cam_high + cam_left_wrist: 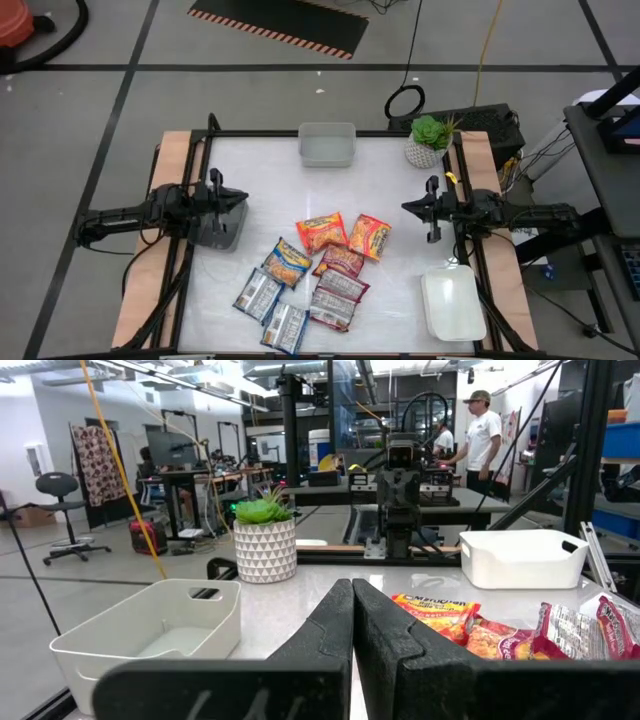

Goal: Sort Maruchan noodles
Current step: Put the right orange noodle pack into the gray bin

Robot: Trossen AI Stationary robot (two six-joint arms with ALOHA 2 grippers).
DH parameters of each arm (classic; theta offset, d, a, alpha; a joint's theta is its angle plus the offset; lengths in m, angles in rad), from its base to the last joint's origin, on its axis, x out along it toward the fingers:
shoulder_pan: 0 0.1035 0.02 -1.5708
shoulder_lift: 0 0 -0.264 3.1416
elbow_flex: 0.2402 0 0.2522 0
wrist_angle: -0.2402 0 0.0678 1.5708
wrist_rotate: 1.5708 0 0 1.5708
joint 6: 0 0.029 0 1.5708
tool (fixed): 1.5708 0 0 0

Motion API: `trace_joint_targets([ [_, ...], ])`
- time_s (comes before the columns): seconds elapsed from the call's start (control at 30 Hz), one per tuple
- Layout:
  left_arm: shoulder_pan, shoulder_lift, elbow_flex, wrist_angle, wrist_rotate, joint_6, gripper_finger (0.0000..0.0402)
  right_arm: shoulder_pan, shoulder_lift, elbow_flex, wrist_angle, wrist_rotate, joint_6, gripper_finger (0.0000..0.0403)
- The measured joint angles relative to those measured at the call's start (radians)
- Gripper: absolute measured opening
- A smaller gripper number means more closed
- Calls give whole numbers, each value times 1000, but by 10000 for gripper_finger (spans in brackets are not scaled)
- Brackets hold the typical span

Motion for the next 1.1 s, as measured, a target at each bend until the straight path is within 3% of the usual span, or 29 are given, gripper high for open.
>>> trace_joint_targets([
  [0.3,0,0,0,0,0,0,5,1,143,189,-78,0,2,0],
  [0.47,0,0,0,0,0,0,5,1,255,393,-103,-4,0,0],
  [0.8,0,0,0,0,0,0,5,0,500,776,-489,-234,-79,0],
  [1.1,0,0,0,0,0,0,5,0,615,987,-548,-237,-75,0],
])
